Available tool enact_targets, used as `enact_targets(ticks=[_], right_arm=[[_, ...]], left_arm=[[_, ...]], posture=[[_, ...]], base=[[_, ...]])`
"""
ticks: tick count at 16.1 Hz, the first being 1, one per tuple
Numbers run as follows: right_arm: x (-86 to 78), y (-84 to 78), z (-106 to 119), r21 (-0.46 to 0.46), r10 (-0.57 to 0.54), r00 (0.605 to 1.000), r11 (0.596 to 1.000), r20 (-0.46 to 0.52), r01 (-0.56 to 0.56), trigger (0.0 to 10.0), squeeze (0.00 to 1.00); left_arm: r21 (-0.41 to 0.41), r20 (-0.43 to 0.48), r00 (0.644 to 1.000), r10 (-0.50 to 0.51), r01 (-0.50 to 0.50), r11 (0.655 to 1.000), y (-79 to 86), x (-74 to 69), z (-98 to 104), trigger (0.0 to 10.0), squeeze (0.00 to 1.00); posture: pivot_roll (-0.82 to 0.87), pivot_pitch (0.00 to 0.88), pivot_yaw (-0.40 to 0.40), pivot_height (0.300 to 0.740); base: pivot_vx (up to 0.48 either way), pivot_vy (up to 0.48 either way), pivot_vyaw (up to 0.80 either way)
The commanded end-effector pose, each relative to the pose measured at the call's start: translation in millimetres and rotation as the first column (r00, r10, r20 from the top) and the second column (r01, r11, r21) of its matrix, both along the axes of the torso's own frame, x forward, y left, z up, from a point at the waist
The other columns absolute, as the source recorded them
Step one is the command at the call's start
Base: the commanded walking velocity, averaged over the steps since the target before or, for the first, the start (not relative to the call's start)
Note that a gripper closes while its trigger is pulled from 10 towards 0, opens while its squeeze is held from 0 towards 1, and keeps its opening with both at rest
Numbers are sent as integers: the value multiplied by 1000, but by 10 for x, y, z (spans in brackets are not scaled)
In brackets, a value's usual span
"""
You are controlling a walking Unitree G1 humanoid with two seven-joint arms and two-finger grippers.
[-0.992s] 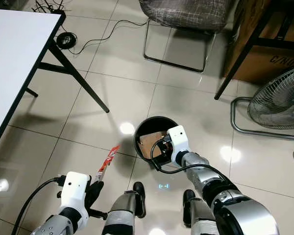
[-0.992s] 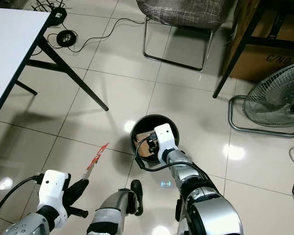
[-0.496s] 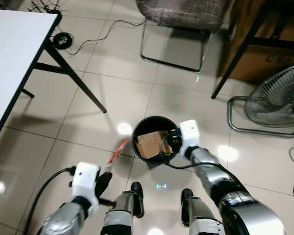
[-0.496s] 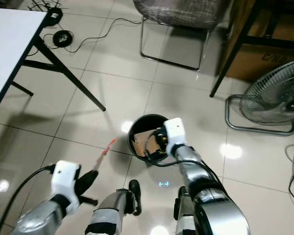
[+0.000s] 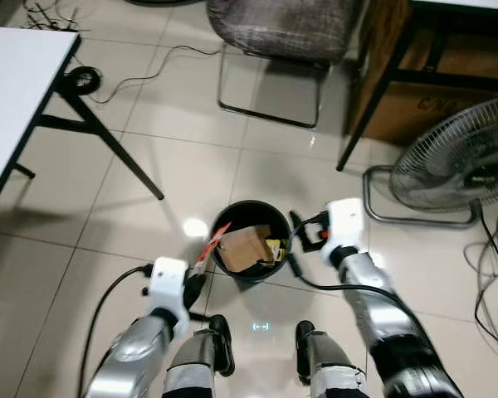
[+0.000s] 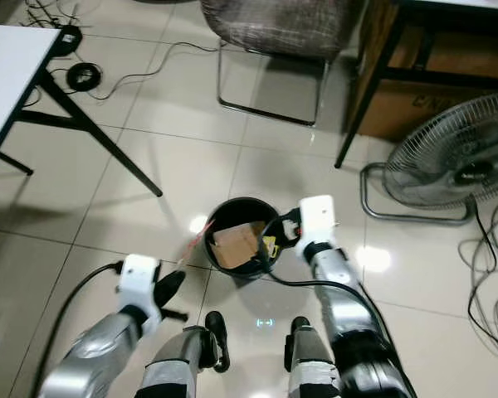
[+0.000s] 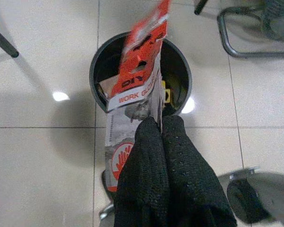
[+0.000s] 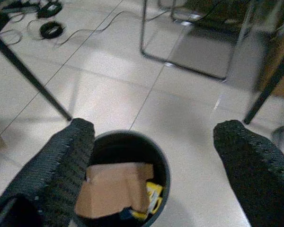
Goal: Picking trash to rubbish bin
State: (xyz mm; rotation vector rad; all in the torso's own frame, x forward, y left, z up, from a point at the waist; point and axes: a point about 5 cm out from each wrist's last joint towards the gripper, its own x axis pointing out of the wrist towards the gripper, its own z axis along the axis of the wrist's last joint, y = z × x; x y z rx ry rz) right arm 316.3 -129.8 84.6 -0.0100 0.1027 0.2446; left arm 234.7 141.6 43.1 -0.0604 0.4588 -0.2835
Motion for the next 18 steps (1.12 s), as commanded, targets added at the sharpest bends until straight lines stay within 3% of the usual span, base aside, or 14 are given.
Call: enact_targets(ticks=[1, 2, 3, 4, 5, 6, 12, 18], right_arm=[[-60, -8, -13, 18, -23, 999, 1000, -28, 23, 10000, 1000], [-95, -36, 33, 32, -41, 999, 999, -31, 42, 10000, 1000], [-166, -73, 91, 32, -52, 998, 998, -45, 54, 10000, 655], [-194, -92, 104, 26, -54, 997, 998, -49, 55, 10000, 59], [-206, -100, 108, 24, -55, 997, 998, -53, 57, 10000, 59], [-245, -110, 121, 10, -54, 997, 998, -60, 55, 10000, 0], [-309, -74, 185, 19, -48, 994, 999, -101, 51, 10000, 0], [-347, 13, 230, 38, -25, 994, 999, -109, 29, 10000, 0]], left_arm=[[13, -37, 999, 20, -20, 1000, 24, -47, -105, 2157, 0], [9, -31, 999, 15, -15, 1000, -12, -12, -115, 3176, 0], [6, -22, 1000, 12, -12, 1000, -61, 44, -137, 4941, 0], [6, -20, 1000, 11, -11, 1000, -84, 72, -146, 6667, 0], [5, -18, 1000, 11, -11, 1000, -93, 80, -150, 6667, 0], [2, -13, 1000, 10, -10, 1000, -111, 111, -160, 10000, 0], [-9, -12, 1000, 17, -17, 1000, -155, 156, -221, 10000, 0], [-20, -9, 999, 51, -51, 999, -85, 175, -237, 10000, 0]], posture=[[-102, 292, 43, 740], [-121, 294, 43, 740], [-137, 297, 42, 740], [-144, 300, 41, 740], [-146, 301, 40, 740], [-150, 304, 39, 740], [-157, 318, 38, 740], [-151, 327, 52, 740]], base=[[0, 0, 0], [0, 0, 0], [0, 0, -550], [0, 0, -763], [0, 0, -763], [0, 0, -744], [0, 0, -715], [0, 0, 0]])
